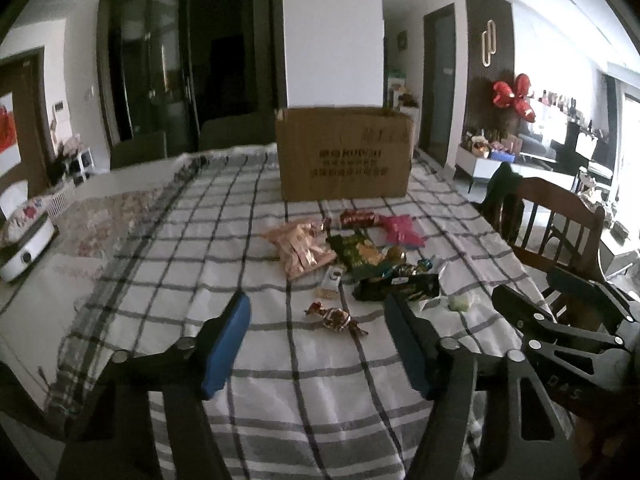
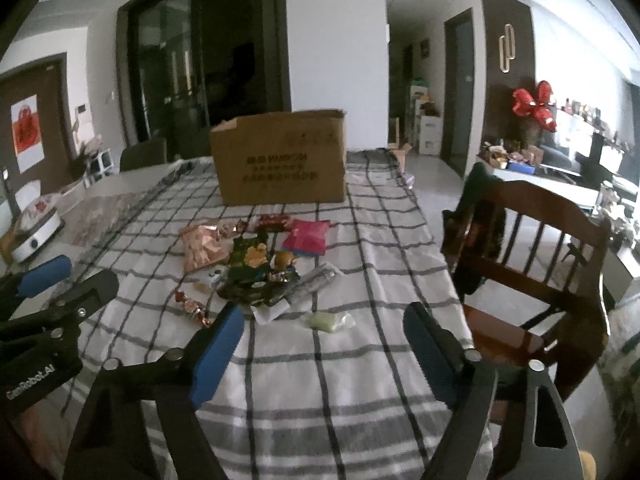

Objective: Organize snacks
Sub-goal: 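Move both tools down toward the snack pile, then grasp the gold-wrapped candy with the left tool while the right tool grasps the green bar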

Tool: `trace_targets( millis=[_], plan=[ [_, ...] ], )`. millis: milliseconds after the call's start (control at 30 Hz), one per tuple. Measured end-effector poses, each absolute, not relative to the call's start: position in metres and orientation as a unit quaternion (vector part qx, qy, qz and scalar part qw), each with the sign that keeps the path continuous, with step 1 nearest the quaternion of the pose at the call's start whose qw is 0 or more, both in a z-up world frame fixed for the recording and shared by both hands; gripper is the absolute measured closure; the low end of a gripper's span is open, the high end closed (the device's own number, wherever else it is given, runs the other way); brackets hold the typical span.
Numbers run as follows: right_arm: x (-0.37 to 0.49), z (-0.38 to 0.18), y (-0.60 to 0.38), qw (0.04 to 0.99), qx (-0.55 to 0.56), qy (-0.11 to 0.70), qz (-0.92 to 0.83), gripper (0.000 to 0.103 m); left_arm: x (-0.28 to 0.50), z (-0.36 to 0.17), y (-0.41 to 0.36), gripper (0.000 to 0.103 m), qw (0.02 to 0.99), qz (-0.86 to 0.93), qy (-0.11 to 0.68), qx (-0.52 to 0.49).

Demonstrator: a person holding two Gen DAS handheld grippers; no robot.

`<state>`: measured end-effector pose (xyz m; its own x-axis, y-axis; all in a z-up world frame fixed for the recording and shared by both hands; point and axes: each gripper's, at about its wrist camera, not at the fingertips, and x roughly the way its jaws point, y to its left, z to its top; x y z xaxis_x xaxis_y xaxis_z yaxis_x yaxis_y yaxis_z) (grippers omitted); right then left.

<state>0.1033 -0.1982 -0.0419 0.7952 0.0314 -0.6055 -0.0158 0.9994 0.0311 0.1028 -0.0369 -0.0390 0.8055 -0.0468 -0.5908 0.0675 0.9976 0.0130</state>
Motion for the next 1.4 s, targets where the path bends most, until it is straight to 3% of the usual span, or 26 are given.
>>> trace_targets(
  millis=[267,733,1200,1400],
  plan=[
    [0.140,-0.066,-0.202,0.928,0.003,0.372,0.027,0.043,0.138,-0.068,-0.043,0.045,0.931,-0.036,0.364,-0.004],
    [0.174,-0.097,-0.198,0.903,-0.013,0.426,0.045,0.059,0.175,-0.098,-0.042,0.055,0.910,-0.036,0.413,-0.029],
    [0.189,-0.110,-0.198,0.891,-0.026,0.451,0.048,0.064,0.192,-0.113,-0.046,0.058,0.899,-0.046,0.433,-0.042],
    [0.191,-0.113,-0.195,0.891,-0.039,0.450,0.049,0.070,0.196,-0.118,-0.044,0.071,0.893,-0.047,0.445,-0.052]
  ],
)
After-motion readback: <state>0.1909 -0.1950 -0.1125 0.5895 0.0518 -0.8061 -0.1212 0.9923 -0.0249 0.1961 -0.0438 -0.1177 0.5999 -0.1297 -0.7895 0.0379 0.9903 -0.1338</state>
